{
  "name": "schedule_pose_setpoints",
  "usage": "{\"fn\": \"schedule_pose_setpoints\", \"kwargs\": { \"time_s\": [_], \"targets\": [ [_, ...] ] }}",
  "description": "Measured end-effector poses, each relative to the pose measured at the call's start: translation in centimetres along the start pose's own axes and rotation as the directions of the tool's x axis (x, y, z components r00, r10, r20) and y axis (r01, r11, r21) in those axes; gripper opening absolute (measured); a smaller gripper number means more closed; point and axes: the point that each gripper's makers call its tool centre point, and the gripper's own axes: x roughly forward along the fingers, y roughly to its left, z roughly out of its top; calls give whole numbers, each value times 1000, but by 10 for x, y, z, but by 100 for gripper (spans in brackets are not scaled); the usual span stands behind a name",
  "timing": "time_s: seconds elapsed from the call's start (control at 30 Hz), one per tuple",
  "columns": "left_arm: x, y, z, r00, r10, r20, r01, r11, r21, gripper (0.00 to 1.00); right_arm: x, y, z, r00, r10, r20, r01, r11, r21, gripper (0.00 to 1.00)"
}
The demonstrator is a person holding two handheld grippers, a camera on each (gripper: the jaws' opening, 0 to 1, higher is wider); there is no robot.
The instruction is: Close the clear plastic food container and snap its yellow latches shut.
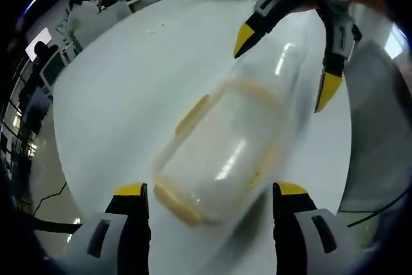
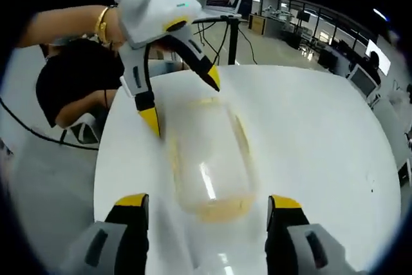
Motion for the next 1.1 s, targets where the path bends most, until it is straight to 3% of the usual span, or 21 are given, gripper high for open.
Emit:
{"fn": "schedule_pose_setpoints", "kwargs": {
  "time_s": [0.17, 0.3, 0.63, 0.9, 1.1],
  "targets": [
    [3, 2, -2, 1000, -11, -4, 11, 1000, -16, 77, 11, -2, -7, 999, 2, -48, -3, 1000, -13, 73],
    [8, 3, -6, 1000, -17, -26, 17, 1000, -6, 77, 17, -5, -10, 996, -30, -86, 23, 996, -88, 71],
    [17, 4, -14, 997, -21, -73, 21, 1000, 0, 76, 25, -6, -22, 989, -23, -148, 5, 992, -125, 67],
    [22, 6, -18, 996, -23, -91, 24, 1000, 10, 77, 24, -8, -24, 987, -16, -162, -6, 991, -134, 64],
    [22, 5, -15, 997, -32, -74, 31, 999, -16, 76, 27, -6, -24, 987, 0, -158, -18, 994, -111, 62]
  ]
}}
